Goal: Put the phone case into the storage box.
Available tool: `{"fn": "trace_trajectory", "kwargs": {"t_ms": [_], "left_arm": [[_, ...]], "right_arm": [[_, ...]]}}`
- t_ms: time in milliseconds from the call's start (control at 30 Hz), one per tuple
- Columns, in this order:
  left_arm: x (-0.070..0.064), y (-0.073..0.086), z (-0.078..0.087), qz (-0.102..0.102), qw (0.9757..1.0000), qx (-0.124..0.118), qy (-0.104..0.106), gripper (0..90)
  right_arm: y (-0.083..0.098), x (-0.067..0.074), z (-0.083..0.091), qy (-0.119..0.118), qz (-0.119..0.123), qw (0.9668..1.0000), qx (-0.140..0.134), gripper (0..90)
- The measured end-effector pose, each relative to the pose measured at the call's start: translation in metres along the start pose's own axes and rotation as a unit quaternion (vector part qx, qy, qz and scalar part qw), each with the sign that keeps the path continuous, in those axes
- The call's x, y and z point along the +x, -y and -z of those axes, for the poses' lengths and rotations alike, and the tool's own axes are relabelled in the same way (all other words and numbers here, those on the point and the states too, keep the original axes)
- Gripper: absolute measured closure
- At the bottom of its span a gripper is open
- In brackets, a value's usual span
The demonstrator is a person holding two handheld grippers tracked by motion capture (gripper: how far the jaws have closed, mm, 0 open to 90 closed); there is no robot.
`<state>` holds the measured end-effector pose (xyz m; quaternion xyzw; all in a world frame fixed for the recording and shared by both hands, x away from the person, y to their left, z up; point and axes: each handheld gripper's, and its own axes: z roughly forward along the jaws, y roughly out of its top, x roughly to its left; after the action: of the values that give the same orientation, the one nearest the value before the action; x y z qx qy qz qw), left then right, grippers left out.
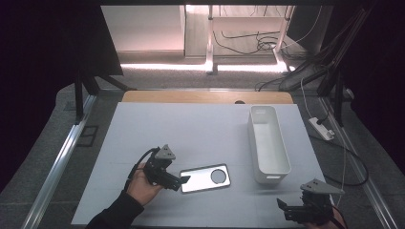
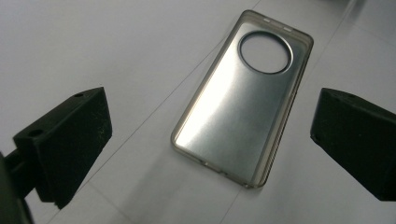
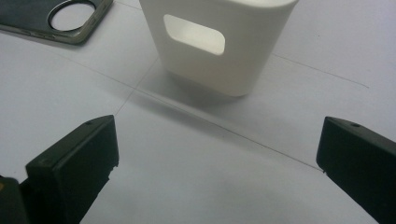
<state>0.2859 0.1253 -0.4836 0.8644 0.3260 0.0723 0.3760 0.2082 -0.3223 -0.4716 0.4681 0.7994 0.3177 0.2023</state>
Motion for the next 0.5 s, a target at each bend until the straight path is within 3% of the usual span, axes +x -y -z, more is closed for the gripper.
{"fn": "trace_trajectory", "kwargs": {"t_ms": [500], "left_arm": [[-0.002, -0.023, -0.023, -0.02, 0.9996, 0.014, 0.015, 0.0]], "right_arm": [[0.0, 0.0, -0.001, -0.001, 0.0, 1.0, 0.002, 0.0]]}}
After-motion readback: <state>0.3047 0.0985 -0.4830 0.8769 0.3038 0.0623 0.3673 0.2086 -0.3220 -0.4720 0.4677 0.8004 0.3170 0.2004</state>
